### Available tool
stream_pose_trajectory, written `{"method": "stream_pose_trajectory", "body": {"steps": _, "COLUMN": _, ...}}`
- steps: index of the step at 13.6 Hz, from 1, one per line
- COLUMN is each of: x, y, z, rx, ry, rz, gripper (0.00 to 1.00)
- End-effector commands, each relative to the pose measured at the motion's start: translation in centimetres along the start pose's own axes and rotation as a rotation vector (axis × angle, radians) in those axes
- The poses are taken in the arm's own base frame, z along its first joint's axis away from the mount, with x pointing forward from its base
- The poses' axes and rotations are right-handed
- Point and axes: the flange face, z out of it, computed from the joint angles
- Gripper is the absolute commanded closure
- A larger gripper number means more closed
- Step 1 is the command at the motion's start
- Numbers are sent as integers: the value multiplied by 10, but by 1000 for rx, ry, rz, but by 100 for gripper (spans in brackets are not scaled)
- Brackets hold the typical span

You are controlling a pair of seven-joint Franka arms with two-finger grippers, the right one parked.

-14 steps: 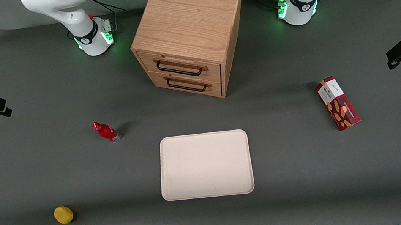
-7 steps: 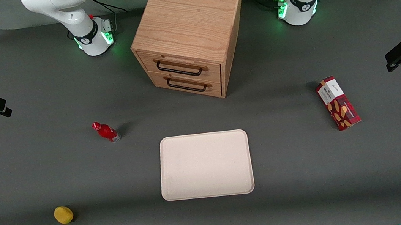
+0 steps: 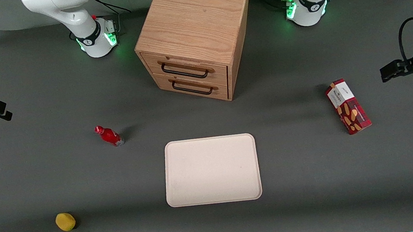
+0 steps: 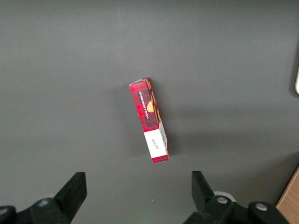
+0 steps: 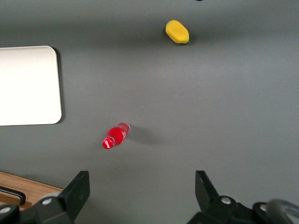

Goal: Place red cookie box on tray
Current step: 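Move the open left gripper down over the red plaid cookie box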

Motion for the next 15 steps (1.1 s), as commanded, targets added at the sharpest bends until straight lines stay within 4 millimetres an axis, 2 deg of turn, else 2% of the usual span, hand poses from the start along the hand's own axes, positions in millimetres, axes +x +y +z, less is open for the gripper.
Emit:
{"method": "stream_pose_trajectory", "body": {"steps": 1, "x": -2, "y": 7, "z": 40, "rx": -10, "ry": -2, "rz": -44, "gripper": 0}}
{"method": "stream_pose_trajectory", "body": {"steps": 3, "x": 1, "y": 7, "z": 74, "rx": -16, "ry": 20, "rz": -50, "gripper": 0}}
{"method": "stream_pose_trajectory", "body": {"steps": 6, "x": 2, "y": 3, "z": 111, "rx": -21, "ry": 44, "rz": -88, "gripper": 0}}
{"method": "stream_pose_trajectory", "body": {"steps": 9, "x": -4, "y": -11, "z": 160, "rx": -32, "ry": 90, "rz": -132, "gripper": 0}}
{"method": "stream_pose_trajectory", "body": {"steps": 14, "x": -13, "y": -16, "z": 234, "rx": -56, "ry": 133, "rz": -215, "gripper": 0}}
{"method": "stream_pose_trajectory", "body": {"steps": 15, "x": -14, "y": -14, "z": 244, "rx": -62, "ry": 142, "rz": -244, "gripper": 0}}
